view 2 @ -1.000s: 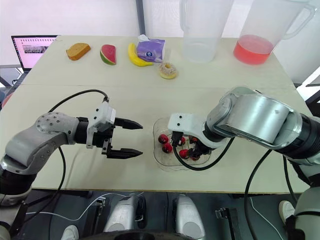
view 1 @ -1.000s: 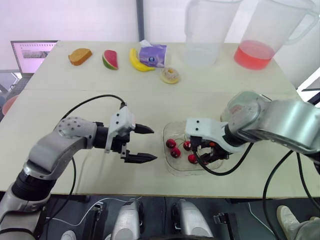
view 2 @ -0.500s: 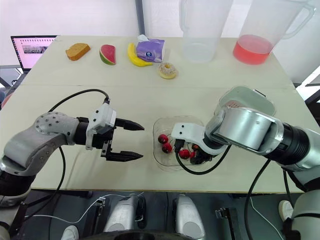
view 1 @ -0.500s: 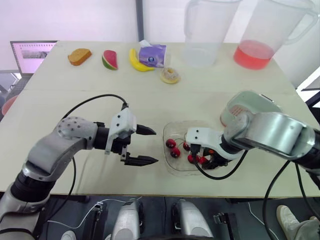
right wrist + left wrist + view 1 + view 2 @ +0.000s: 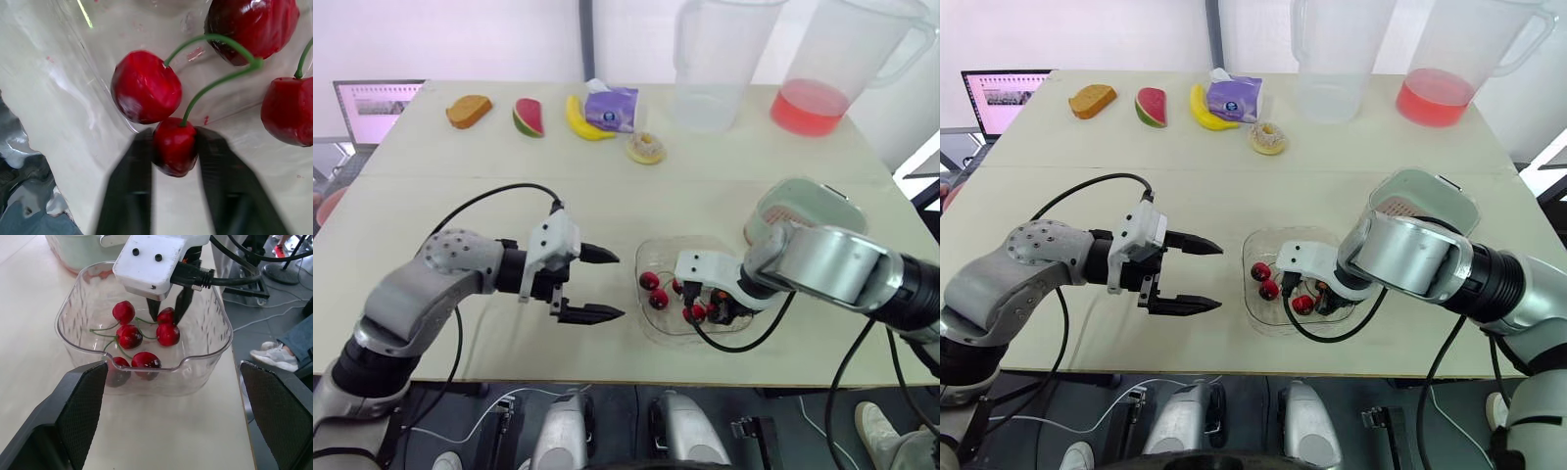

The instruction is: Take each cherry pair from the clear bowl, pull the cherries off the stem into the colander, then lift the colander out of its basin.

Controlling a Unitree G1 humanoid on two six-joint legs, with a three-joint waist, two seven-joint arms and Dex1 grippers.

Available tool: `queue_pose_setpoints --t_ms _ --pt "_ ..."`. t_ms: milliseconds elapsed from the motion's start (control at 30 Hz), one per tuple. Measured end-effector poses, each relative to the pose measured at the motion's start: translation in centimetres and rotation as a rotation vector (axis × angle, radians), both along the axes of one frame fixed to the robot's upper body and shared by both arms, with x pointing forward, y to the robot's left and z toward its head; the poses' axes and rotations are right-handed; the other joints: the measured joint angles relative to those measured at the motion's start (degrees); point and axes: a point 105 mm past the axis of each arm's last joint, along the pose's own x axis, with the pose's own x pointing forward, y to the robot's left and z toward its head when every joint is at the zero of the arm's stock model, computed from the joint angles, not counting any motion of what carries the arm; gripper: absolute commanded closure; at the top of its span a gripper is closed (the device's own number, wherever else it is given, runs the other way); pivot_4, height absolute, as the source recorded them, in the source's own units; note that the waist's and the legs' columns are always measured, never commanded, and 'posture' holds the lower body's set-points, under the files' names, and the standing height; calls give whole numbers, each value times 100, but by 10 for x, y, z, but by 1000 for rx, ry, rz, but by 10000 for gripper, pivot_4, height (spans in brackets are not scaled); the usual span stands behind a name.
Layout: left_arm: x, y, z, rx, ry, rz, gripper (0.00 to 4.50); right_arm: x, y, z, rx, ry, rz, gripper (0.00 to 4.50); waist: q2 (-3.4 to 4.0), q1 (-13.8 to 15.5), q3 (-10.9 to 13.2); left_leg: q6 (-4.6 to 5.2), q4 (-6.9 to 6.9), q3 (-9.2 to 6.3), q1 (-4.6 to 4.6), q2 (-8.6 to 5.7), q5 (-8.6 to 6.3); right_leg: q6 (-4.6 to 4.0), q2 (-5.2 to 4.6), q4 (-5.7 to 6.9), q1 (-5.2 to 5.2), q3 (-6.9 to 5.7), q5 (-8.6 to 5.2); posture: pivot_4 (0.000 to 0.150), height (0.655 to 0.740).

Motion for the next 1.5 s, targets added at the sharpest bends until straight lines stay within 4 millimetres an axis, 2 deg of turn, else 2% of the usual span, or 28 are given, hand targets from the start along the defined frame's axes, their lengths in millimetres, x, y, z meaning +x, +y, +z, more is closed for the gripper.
queue_pose_setpoints --t_ms 200,267,433,567,700,833,1000,1267,1400,1500 --pt "0 1 0 2 -1 2 0 -1 0 1 5 11 -3 44474 1 1 0 0 0 0 0 0 0 0 0 0 0 0 0 1500 7400" --pt "0 1 0 2 0 1 0 -2 1 7 22 12 -6 44474 3 1 2 0 0 1 -1 0 0 0 -1 1 -1 0 0 1500 7400" --pt "2 2 6 -6 6 -6 0 -3 1 63 120 -132 13 44474 7 29 6 0 0 -4 -1 -1 0 0 -1 2 0 -1 0 1500 7400" --pt "10 5 17 -14 -7 14 0 -17 -2 81 141 -236 69 44474 6 13 6 0 -1 -2 -1 -2 0 0 -3 0 2 0 0 1500 7400" --pt "16 4 25 -36 2 18 0 -18 5 80 136 -412 177 44474 7 -6 6 -2 0 -1 0 -2 1 1 1 2 -1 2 -1 1500 7400" --pt "26 -6 40 -123 62 37 0 -2 -5 79 40 -713 303 44474 4 37 5 -4 8 -6 -1 -11 2 14 7 4 7 2 -8 1500 7400" --pt "36 -22 44 -159 112 55 0 -3 -3 56 -10 -795 430 44474 4 0 5 -42 11 -5 1 -8 25 17 12 11 6 9 -9 1500 7400" --pt "51 -51 25 -107 86 81 0 6 5 60 -30 -895 486 44474 6 14 4 -49 8 -5 5 -7 29 15 20 14 7 9 -9 1500 7400" --pt "56 -68 19 -160 139 90 0 9 8 60 -38 -910 507 44474 6 28 5 -48 10 -6 4 -9 29 15 19 14 8 9 -9 1500 7400" --pt "61 -72 18 -173 129 116 0 10 7 59 -52 -903 507 44474 6 24 5 -48 10 -7 4 -8 29 15 19 14 8 9 -9 1500 7400"
